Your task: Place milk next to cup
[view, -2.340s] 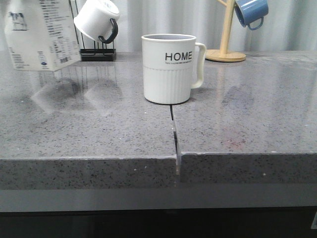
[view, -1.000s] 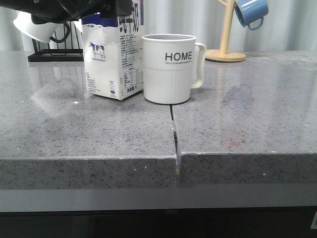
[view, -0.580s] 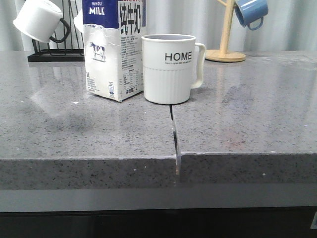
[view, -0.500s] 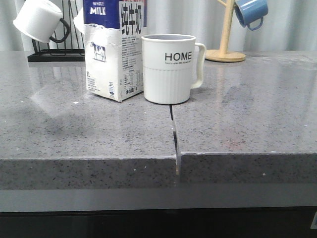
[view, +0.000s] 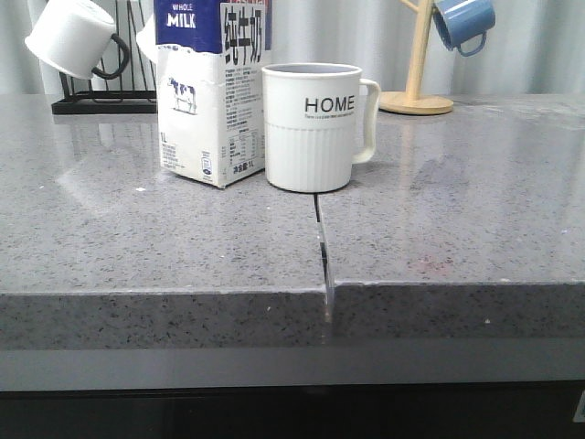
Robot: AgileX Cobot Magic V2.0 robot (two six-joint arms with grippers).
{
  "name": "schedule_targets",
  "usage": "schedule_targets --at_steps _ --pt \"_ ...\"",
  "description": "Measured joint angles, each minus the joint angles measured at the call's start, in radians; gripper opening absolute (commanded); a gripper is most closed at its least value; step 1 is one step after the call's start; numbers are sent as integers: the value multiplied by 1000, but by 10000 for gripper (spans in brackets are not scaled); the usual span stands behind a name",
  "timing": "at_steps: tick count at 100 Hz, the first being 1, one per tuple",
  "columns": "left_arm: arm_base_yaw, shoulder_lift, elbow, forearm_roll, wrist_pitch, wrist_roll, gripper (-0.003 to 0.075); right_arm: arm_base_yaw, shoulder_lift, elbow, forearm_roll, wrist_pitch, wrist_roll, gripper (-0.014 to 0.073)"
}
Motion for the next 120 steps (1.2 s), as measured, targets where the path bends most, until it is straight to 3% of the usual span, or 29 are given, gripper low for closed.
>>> schedule_targets --at_steps 20,80,93,120 --pt "54 -154 83 1 40 1 -21 0 0 0 0 0 0 -68" --pt "54 -551 385 4 53 1 -21 0 0 0 0 0 0 -68" --pt "54 -632 474 64 51 -17 -21 0 0 0 0 0 0 -68" --pt "54 -651 578 98 -56 -50 -21 0 0 0 -2 0 0 -68"
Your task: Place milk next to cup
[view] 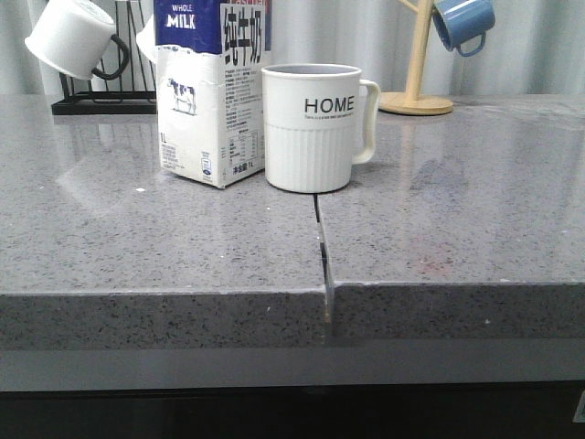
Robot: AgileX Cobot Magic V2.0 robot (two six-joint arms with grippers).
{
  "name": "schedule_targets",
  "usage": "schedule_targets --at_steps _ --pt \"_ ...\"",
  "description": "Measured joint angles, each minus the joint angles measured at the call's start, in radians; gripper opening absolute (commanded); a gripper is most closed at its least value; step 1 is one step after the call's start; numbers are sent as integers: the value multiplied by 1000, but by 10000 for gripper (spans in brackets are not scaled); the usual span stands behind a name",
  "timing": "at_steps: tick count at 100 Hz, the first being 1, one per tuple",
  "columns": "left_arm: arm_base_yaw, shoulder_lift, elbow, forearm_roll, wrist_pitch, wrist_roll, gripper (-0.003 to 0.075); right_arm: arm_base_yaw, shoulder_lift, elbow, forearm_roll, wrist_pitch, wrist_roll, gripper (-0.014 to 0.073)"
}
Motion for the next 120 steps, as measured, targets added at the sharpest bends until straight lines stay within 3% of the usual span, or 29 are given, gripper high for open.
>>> schedule_targets --at_steps 89,104,120 --pt "0 0 0 0 5 -1 -21 -2 0 9 0 -2 0 -68" --pt "0 0 0 0 5 -2 -21 -78 0 63 0 -80 0 -68" --pt "0 0 0 0 5 -2 -21 -253 0 175 -6 -284 0 -68"
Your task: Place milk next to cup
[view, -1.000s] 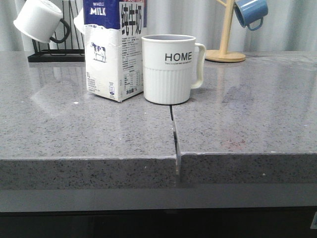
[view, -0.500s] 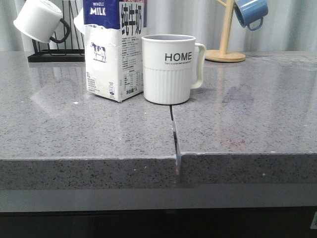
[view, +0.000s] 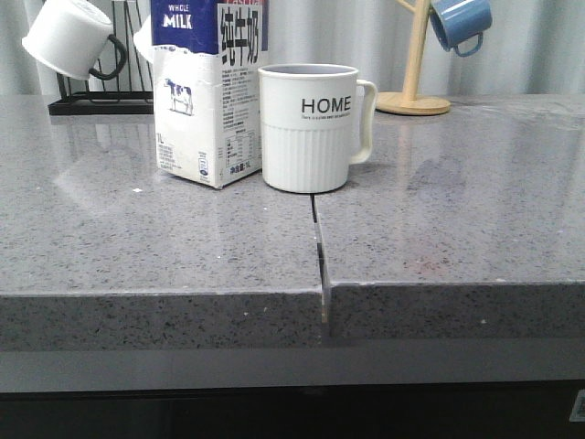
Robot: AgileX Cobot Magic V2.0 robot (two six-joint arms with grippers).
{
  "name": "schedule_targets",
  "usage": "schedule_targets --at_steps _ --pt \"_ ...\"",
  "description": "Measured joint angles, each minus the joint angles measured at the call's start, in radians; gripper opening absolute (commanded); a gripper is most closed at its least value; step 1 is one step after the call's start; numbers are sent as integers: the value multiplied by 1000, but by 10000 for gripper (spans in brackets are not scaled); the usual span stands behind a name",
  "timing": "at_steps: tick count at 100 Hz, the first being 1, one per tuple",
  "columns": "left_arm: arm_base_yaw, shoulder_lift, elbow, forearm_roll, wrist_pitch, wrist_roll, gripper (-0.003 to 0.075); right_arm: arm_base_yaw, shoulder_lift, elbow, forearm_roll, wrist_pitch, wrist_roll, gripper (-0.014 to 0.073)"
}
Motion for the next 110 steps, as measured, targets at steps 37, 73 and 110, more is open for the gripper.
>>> schedule_targets --at_steps 37,73,110 --pt "0 0 0 0 0 0 -20 -285 -31 198 -51 -175 4 -68" --pt "0 0 0 0 0 0 -21 -289 -31 199 -52 -173 4 -68" --pt "0 0 0 0 0 0 -21 -289 -31 199 -52 -173 4 -68"
